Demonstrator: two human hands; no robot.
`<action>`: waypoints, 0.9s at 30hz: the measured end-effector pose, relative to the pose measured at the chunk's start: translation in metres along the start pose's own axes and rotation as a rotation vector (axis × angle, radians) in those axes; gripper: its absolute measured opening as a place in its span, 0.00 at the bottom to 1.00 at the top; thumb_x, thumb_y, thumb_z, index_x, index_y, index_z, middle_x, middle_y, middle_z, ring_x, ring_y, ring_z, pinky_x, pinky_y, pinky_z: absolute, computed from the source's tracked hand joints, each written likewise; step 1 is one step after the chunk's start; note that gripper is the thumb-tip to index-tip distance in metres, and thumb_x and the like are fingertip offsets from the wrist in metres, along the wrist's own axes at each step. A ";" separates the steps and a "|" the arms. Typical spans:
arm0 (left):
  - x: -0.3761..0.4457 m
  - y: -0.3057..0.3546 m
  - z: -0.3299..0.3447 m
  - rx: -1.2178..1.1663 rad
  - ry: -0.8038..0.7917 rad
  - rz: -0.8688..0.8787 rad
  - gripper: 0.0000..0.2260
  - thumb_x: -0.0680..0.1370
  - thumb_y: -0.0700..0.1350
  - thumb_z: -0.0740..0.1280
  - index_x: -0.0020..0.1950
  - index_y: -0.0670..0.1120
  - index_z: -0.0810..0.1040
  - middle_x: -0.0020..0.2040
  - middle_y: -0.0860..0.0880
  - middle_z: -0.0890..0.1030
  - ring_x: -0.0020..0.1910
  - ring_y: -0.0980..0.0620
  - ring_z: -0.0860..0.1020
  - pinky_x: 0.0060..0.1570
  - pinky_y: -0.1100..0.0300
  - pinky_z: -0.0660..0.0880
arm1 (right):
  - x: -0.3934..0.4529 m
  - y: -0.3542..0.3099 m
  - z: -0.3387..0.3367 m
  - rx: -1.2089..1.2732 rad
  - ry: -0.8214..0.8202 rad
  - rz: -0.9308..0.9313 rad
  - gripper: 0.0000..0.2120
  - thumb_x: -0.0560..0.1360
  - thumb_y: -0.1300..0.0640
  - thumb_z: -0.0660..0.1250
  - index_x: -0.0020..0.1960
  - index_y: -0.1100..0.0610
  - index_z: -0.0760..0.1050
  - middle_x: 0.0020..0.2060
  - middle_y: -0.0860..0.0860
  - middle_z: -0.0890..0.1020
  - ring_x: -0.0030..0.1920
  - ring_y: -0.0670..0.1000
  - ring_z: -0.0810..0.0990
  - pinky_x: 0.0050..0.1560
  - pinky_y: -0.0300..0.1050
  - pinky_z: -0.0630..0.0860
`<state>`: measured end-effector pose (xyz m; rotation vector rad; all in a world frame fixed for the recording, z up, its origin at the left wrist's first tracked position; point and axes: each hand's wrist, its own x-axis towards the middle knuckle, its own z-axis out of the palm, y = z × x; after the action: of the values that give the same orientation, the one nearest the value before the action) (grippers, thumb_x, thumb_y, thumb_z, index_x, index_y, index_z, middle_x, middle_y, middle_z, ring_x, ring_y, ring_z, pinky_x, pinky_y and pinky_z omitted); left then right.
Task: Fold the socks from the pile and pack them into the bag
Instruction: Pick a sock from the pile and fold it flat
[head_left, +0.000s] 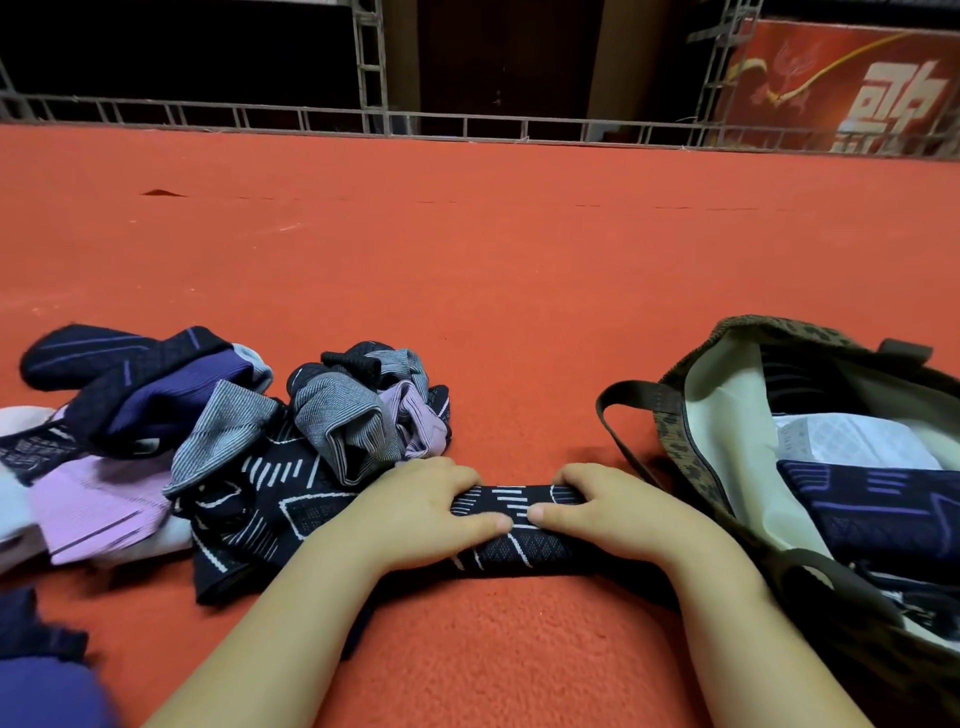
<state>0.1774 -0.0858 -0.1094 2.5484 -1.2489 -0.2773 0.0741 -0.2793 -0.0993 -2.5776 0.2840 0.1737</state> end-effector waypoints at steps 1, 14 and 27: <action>-0.001 0.001 -0.002 0.014 -0.028 0.005 0.31 0.62 0.75 0.53 0.51 0.55 0.75 0.46 0.56 0.77 0.49 0.55 0.75 0.53 0.54 0.72 | -0.002 -0.001 -0.002 0.006 -0.030 0.007 0.15 0.70 0.36 0.66 0.39 0.47 0.70 0.39 0.44 0.77 0.40 0.45 0.76 0.39 0.42 0.70; -0.018 0.006 -0.020 -0.246 -0.133 -0.070 0.17 0.64 0.61 0.74 0.40 0.52 0.73 0.36 0.56 0.78 0.36 0.59 0.76 0.39 0.62 0.71 | -0.030 -0.022 0.002 0.324 0.017 -0.053 0.13 0.69 0.47 0.73 0.41 0.52 0.70 0.33 0.45 0.76 0.35 0.45 0.73 0.38 0.45 0.69; 0.021 0.123 -0.042 -1.188 0.304 -0.010 0.13 0.78 0.44 0.66 0.59 0.57 0.71 0.51 0.49 0.77 0.39 0.55 0.76 0.27 0.63 0.73 | -0.124 -0.029 -0.054 0.682 0.774 -0.036 0.22 0.73 0.55 0.68 0.58 0.39 0.60 0.55 0.36 0.70 0.53 0.45 0.77 0.55 0.48 0.76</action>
<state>0.1114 -0.1670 -0.0289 1.4822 -0.6218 -0.4387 -0.0360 -0.2629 -0.0168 -1.8550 0.4710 -0.8108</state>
